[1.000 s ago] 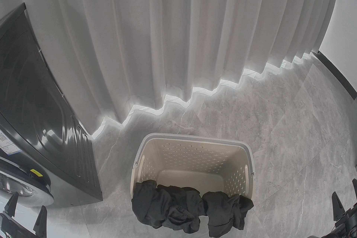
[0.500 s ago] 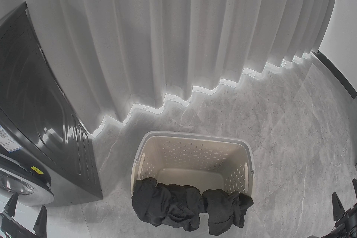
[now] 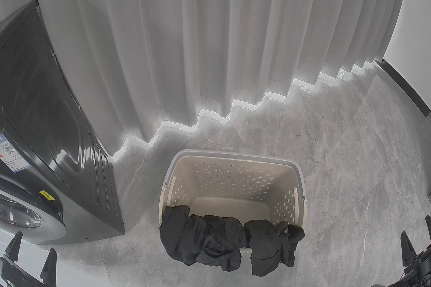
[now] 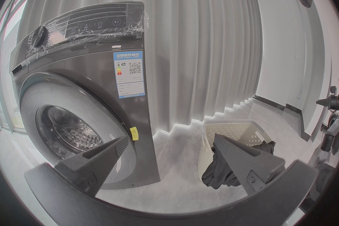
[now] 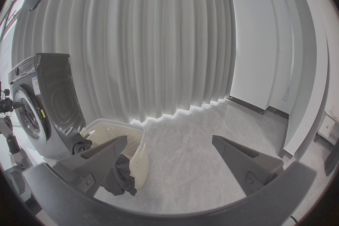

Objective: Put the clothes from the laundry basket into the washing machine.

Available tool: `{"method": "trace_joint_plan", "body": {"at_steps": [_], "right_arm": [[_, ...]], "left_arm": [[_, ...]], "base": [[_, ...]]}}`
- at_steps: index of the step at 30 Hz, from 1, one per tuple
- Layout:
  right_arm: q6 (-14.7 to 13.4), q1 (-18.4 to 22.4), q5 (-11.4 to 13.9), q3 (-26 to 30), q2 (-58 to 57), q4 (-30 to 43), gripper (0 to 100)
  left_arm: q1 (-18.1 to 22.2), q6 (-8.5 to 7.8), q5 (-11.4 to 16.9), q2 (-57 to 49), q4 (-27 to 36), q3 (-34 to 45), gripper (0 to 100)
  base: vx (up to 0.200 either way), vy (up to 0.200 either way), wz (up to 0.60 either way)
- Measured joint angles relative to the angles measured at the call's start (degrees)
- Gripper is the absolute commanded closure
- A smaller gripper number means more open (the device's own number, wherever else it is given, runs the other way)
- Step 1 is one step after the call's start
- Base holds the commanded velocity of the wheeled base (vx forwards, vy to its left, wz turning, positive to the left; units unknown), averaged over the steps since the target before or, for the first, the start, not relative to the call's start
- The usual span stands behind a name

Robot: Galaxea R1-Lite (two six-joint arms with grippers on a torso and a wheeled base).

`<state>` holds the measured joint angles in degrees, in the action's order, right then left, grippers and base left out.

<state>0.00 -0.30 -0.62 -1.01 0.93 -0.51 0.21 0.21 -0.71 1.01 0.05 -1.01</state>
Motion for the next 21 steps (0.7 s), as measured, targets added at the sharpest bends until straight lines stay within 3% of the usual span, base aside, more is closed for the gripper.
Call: {"method": "trace_joint_plan", "body": {"at_steps": [13, 18, 21], "right_arm": [[0.0, 0.0, -0.1, 0.0, 0.0, 0.0, 0], [0.0, 0.0, 0.0, 0.0, 0.0, 0.0, 0], [-0.1, 0.0, 0.0, 0.0, 0.0, 0.0, 0]], "left_arm": [[0.0, -0.1, -0.1, 0.0, 0.0, 0.0, 0], [0.0, 0.0, -0.2, 0.0, 0.0, 0.0, 0], [0.0, -0.02, -0.2, 0.0, 0.0, 0.0, 0]], "base": [[0.0, 0.0, 0.0], [-0.2, 0.0, 0.0], [0.0, 0.0, 0.0]]}}
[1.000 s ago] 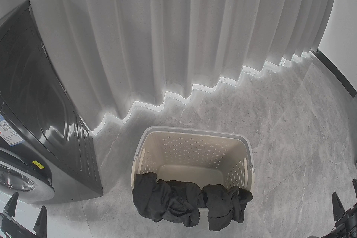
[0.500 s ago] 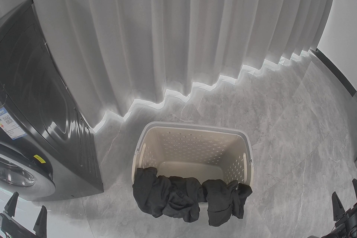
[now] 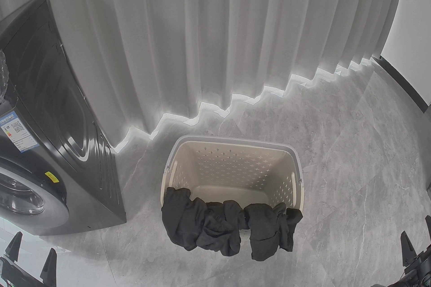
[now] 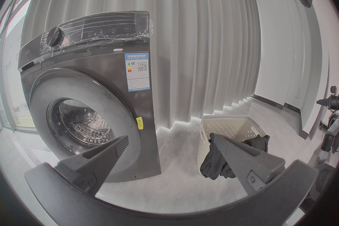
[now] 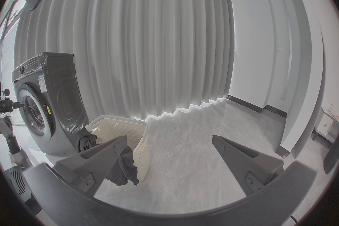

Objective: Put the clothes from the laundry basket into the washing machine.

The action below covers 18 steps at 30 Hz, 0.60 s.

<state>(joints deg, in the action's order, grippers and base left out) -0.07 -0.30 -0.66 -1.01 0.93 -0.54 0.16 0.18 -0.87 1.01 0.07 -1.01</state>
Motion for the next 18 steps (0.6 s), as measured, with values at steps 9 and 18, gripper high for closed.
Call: {"method": "trace_joint_plan", "body": {"at_steps": [9, 18], "right_arm": [[0.0, 0.0, 0.0, 0.0, 0.0, 0.0, 0], [0.0, 0.0, 0.0, 0.0, 0.0, 0.0, 0]], "left_arm": [[0.0, 0.04, 0.0, 0.0, 0.0, 0.0, 0], [0.0, -0.09, 0.0, 0.0, 0.1, 0.0, 0]], "base": [[-0.133, 0.0, 0.0], [0.0, 0.0, 0.13]]}}
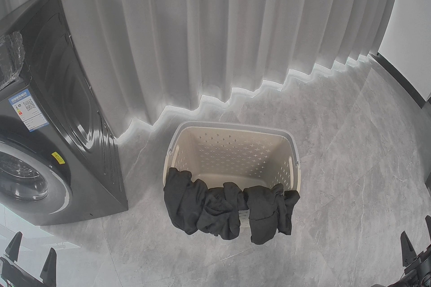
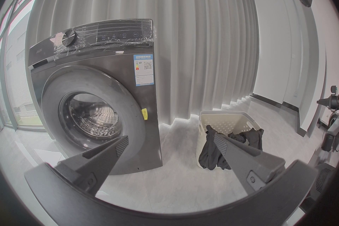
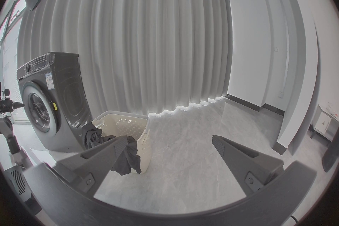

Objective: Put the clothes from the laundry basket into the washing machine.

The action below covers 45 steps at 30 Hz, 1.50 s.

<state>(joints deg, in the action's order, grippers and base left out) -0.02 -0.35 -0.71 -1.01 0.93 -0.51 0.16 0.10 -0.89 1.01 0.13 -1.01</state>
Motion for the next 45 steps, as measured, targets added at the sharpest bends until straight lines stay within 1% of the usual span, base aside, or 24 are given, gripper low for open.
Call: {"method": "trace_joint_plan", "body": {"at_steps": [4, 19, 25, 40, 45], "right_arm": [[0.1, 0.1, -0.3, 0.0, 0.0, 0.0, 0], [0.0, 0.1, -0.1, 0.0, 0.0, 0.0, 0], [0.2, 0.1, -0.1, 0.0, 0.0, 0.0, 0], [0.1, 0.1, -0.1, 0.0, 0.0, 0.0, 0], [0.3, 0.1, -0.2, 0.0, 0.0, 0.0, 0]], "left_arm": [[0.0, -0.02, 0.0, 0.0, 0.0, 0.0, 0], [0.0, 0.04, 0.0, 0.0, 0.0, 0.0, 0], [0.0, 0.04, 0.0, 0.0, 0.0, 0.0, 0], [0.0, 0.12, 0.0, 0.0, 0.0, 0.0, 0], [0.0, 0.15, 0.0, 0.0, 0.0, 0.0, 0]], "base": [[0.0, 0.0, 0.6], [0.0, 0.0, 0.0], [0.0, 0.0, 0.6], [0.0, 0.0, 0.0], [0.0, 0.0, 0.6]]}}
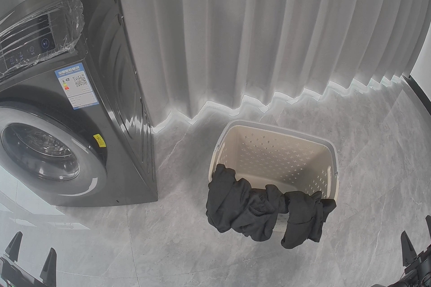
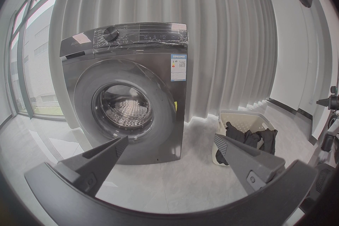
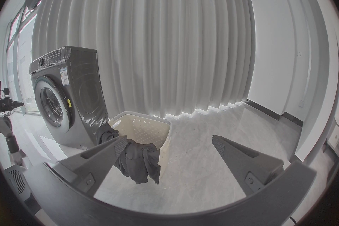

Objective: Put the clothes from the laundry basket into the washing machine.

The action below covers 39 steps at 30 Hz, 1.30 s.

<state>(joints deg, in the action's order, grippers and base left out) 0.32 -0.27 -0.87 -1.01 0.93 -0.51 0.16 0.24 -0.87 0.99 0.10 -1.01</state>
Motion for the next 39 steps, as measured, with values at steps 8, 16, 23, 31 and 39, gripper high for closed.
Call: {"method": "trace_joint_plan", "body": {"at_steps": [8, 16, 23, 31, 39], "right_arm": [[-0.2, 0.0, 0.1, 0.0, 0.0, 0.0, 0], [-0.3, 0.0, 0.2, 0.0, 0.0, 0.0, 0], [-0.3, 0.0, 0.2, 0.0, 0.0, 0.0, 0], [-0.2, 0.0, 0.2, 0.0, 0.0, 0.0, 0], [-0.3, 0.0, 0.2, 0.0, 0.0, 0.0, 0]], "left_arm": [[0.0, 0.0, 0.0, 0.0, 0.0, 0.0, 0], [0.0, -0.02, 0.0, 0.0, 0.0, 0.0, 0], [0.0, 0.0, 0.0, 0.0, 0.0, 0.0, 0], [0.0, -0.02, 0.0, 0.0, 0.0, 0.0, 0], [0.0, -0.09, 0.0, 0.0, 0.0, 0.0, 0]], "base": [[0.0, 0.0, 0.3], [0.0, 0.0, 0.0], [0.0, 0.0, 0.09], [0.0, 0.0, 0.37], [0.0, 0.0, 0.0]]}}
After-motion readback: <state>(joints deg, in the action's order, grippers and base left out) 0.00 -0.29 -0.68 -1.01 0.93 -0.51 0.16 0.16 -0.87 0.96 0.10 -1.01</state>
